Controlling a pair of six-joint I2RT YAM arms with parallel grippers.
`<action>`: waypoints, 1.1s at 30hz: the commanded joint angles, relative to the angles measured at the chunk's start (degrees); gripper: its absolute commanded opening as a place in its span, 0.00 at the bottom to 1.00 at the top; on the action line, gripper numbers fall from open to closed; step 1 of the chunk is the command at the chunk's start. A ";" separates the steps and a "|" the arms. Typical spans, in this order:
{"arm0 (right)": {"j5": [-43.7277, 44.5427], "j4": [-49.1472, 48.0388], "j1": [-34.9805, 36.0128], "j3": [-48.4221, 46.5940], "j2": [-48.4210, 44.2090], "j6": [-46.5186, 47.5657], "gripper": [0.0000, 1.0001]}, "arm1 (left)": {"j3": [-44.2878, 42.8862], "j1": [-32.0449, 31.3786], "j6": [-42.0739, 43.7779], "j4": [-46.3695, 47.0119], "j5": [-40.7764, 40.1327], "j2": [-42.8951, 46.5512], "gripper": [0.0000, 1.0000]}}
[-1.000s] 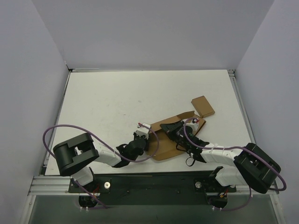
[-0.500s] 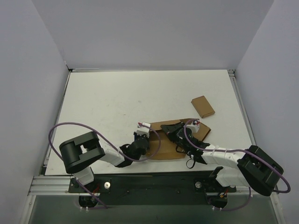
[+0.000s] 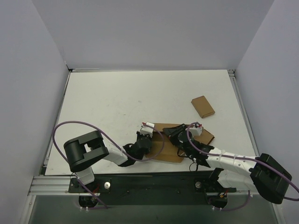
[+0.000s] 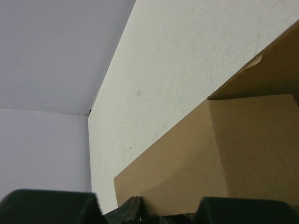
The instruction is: Fold the paper box
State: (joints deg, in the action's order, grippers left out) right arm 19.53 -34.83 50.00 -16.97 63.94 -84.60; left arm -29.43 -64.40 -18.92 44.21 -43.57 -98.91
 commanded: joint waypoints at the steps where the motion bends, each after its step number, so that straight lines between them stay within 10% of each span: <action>1: 2.01 12.76 0.54 -1.22 -6.52 10.05 0.34 | 1.56 2.43 4.24 -1.66 1.61 3.89 0.00; 10: -2.64 37.89 0.19 -12.90 -24.37 30.96 0.76 | 0.08 11.30 1.52 -23.88 25.53 16.38 0.00; 21: -4.69 51.00 8.77 -25.65 -15.71 65.32 0.77 | -5.63 17.11 3.10 -48.33 43.57 24.29 0.00; 33: 22.02 52.93 28.31 -28.99 0.46 69.30 0.70 | -8.27 18.43 3.54 -55.10 51.04 25.35 0.00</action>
State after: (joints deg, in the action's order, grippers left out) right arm 29.12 15.90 75.79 -42.59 60.47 -17.74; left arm -35.31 -46.33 -15.84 -7.70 3.79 -74.87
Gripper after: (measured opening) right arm 0.724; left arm 0.181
